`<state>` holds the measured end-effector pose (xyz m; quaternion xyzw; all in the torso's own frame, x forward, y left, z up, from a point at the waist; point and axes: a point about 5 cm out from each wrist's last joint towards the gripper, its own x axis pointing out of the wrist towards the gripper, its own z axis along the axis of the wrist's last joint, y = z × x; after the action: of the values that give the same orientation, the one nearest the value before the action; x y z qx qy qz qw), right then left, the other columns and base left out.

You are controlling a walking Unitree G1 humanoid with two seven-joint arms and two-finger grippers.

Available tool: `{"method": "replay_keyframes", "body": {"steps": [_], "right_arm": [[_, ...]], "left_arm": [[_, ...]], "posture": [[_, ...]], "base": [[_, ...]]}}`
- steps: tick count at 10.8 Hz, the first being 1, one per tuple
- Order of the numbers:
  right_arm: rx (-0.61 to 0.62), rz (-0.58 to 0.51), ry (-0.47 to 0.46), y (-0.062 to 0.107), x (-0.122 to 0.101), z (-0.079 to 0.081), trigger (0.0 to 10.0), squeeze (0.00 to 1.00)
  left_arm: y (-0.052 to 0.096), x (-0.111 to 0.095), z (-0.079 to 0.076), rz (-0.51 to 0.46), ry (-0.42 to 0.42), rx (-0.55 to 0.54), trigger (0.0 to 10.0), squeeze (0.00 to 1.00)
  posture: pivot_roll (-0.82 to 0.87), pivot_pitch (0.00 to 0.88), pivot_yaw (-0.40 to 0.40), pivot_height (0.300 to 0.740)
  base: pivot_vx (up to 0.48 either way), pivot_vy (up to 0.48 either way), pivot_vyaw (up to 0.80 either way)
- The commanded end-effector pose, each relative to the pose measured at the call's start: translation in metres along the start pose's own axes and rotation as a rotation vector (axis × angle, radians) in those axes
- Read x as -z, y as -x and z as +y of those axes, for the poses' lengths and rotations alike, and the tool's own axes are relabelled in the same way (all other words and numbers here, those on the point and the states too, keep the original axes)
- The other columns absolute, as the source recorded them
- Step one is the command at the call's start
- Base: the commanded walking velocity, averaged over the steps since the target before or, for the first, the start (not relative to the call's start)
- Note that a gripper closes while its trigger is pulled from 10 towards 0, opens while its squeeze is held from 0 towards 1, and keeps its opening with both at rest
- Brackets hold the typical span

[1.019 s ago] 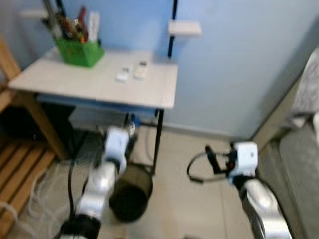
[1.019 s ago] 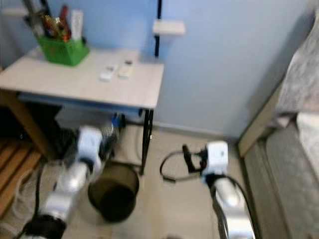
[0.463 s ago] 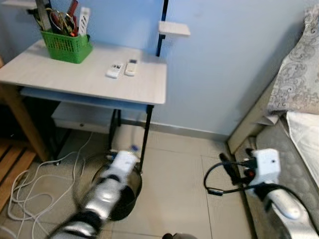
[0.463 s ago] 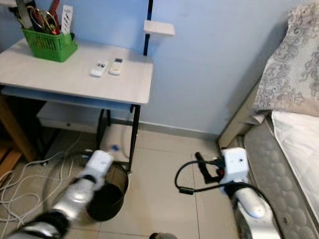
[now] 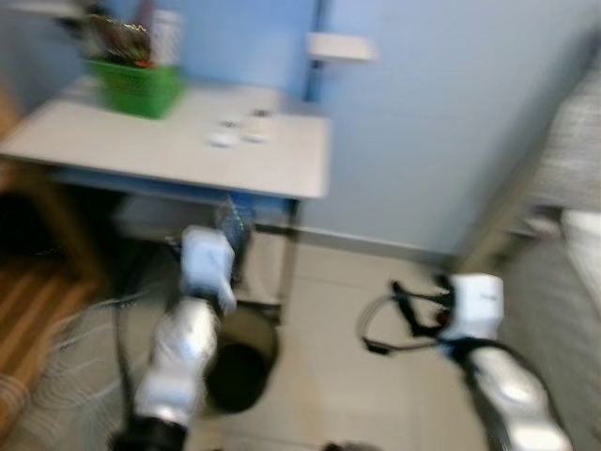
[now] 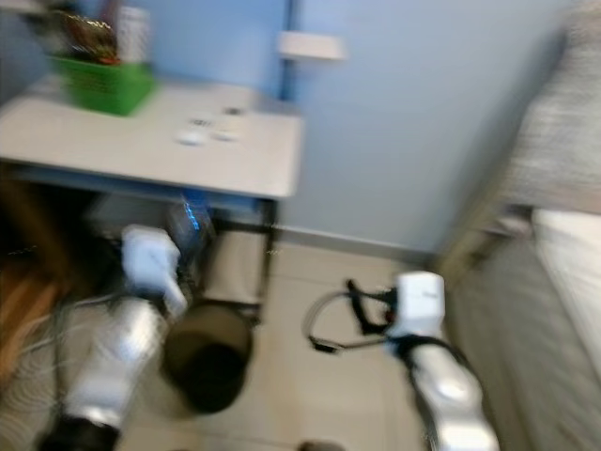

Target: Clean up the room

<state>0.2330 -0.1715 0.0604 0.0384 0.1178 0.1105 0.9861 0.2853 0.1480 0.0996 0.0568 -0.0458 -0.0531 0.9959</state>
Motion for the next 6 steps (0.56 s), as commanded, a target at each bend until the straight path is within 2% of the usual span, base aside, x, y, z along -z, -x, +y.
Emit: {"method": "replay_keyframes", "body": {"steps": [1, 2, 4, 5, 6], "right_arm": [[0.009, -0.018, 0.006, -0.003, -0.002, -0.001, 10.0, 0.0], [0.004, -0.028, -0.002, -0.012, -0.003, 0.006, 10.0, 0.0], [0.014, -0.037, -0.003, -0.014, -0.002, 0.004, 10.0, 0.0], [0.023, -0.043, 0.002, -0.015, -0.002, 0.003, 10.0, 0.0], [0.024, -0.052, 0.013, -0.013, -0.003, 0.002, 10.0, 0.0]], "left_arm": [[0.001, 0.0, -0.005, 0.013, -0.012, 0.027, 10.0, 0.0], [-0.005, -0.01, -0.015, 0.015, -0.03, 0.062, 10.0, 0.0], [-0.01, -0.023, -0.031, 0.01, -0.027, 0.121, 10.0, 0.0], [-0.015, -0.025, -0.042, 0.025, -0.025, 0.154, 10.0, 0.0], [-0.017, -0.021, -0.043, 0.057, 0.004, 0.161, 10.0, 0.0]], "posture": [[-0.04, 0.0, -0.019, 0.74], [-0.03, 0.0, -0.006, 0.74], [-0.04, 0.0, 0.005, 0.74], [-0.06, 0.0, 0.011, 0.74], [-0.07, 0.0, 0.015, 0.74]], "base": [[0.0, -0.469, 0.71], [0.0, -0.469, 0.68], [0.0, -0.465, 0.68], [0.0, -0.465, 0.68], [0.0, -0.45, 0.65]]}}
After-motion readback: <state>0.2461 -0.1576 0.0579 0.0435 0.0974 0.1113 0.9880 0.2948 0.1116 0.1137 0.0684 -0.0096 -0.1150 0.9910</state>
